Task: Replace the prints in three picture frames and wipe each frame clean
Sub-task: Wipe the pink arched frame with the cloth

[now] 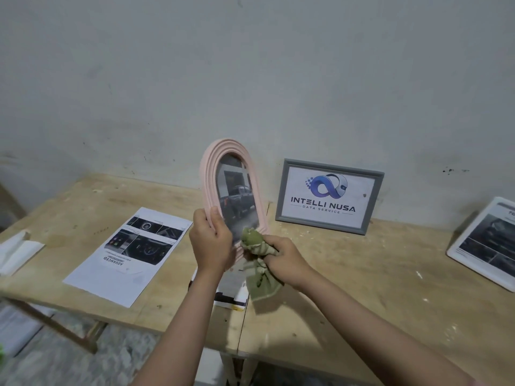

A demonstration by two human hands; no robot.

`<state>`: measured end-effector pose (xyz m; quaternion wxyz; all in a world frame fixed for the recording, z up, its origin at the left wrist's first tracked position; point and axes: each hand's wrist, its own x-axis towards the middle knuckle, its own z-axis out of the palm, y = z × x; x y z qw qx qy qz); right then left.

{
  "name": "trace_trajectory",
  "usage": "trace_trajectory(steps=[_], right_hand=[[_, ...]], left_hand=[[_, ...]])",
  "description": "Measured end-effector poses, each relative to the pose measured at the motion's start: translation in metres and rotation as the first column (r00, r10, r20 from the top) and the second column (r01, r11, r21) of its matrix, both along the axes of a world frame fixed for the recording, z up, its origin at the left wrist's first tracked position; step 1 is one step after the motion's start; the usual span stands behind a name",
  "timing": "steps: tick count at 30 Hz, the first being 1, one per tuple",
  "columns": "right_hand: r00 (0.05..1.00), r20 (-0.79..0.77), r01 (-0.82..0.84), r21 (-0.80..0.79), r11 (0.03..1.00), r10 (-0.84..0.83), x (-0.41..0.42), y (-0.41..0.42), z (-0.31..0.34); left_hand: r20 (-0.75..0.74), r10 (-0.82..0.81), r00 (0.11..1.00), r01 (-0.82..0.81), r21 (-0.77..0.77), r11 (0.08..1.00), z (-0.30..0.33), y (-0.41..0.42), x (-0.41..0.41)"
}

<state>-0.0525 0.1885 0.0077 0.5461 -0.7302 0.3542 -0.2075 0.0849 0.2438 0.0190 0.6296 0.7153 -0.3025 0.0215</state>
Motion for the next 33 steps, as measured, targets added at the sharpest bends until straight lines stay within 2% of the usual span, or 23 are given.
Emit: trace_trajectory(steps=[2, 3, 5, 7, 10, 13, 16, 18, 20, 23, 25, 29, 33], right_hand=[[0.993, 0.102, 0.053, 0.122, 0.991, -0.066, 0.002, -0.006, 0.010], [0.983, 0.142, 0.104, 0.115, 0.988, -0.120, 0.003, -0.012, 0.014], [0.969, 0.178, 0.181, -0.032, 0.983, -0.173, 0.007, -0.022, 0.018], [0.974, 0.164, 0.194, -0.239, 0.951, -0.158, 0.012, -0.035, 0.019], [0.989, 0.001, 0.124, -0.568, 0.814, -0.151, 0.018, -0.067, 0.013], [0.965, -0.223, -0.047, -0.654, 0.755, -0.134, 0.021, -0.096, 0.004], [0.927, -0.359, -0.143, -0.613, 0.777, -0.113, 0.018, -0.103, -0.017], [0.924, -0.374, -0.169, -0.589, 0.790, -0.081, 0.015, -0.102, -0.031], [0.937, -0.350, -0.177, -0.484, 0.857, -0.004, 0.011, -0.101, -0.038], [0.963, -0.262, -0.125, -0.248, 0.961, 0.058, 0.008, -0.109, -0.038], [0.974, -0.222, -0.081, -0.152, 0.985, 0.046, 0.011, -0.118, -0.036], [0.968, -0.249, 0.044, 0.047, 0.998, -0.031, 0.034, -0.152, -0.038], [0.946, -0.323, 0.053, 0.022, 0.998, -0.043, 0.065, -0.186, -0.045]], left_hand=[[-0.080, 0.046, 0.996, -0.048, -0.016, 0.999, -0.002, 0.001, 0.005], [-0.112, 0.066, 0.992, -0.069, -0.023, 0.997, -0.001, 0.000, 0.007], [-0.156, 0.077, 0.985, -0.081, -0.019, 0.997, 0.000, -0.001, 0.008], [-0.180, 0.058, 0.982, -0.058, 0.007, 0.998, 0.000, -0.005, 0.008], [-0.203, 0.022, 0.979, -0.012, 0.050, 0.999, 0.001, -0.012, 0.008], [-0.207, 0.030, 0.978, -0.020, 0.049, 0.999, 0.008, -0.023, 0.006], [-0.241, 0.103, 0.965, -0.094, 0.049, 0.994, 0.015, -0.036, 0.006], [-0.246, 0.142, 0.959, -0.137, 0.040, 0.990, 0.016, -0.044, 0.009], [-0.212, 0.173, 0.962, -0.167, 0.044, 0.985, 0.014, -0.048, 0.014], [-0.174, 0.202, 0.964, -0.195, 0.055, 0.979, 0.009, -0.050, 0.020], [-0.172, 0.222, 0.960, -0.215, 0.060, 0.975, 0.006, -0.049, 0.024], [-0.154, 0.259, 0.954, -0.249, 0.082, 0.965, -0.001, -0.051, 0.035], [-0.129, 0.291, 0.948, -0.277, 0.115, 0.954, -0.002, -0.051, 0.047]])
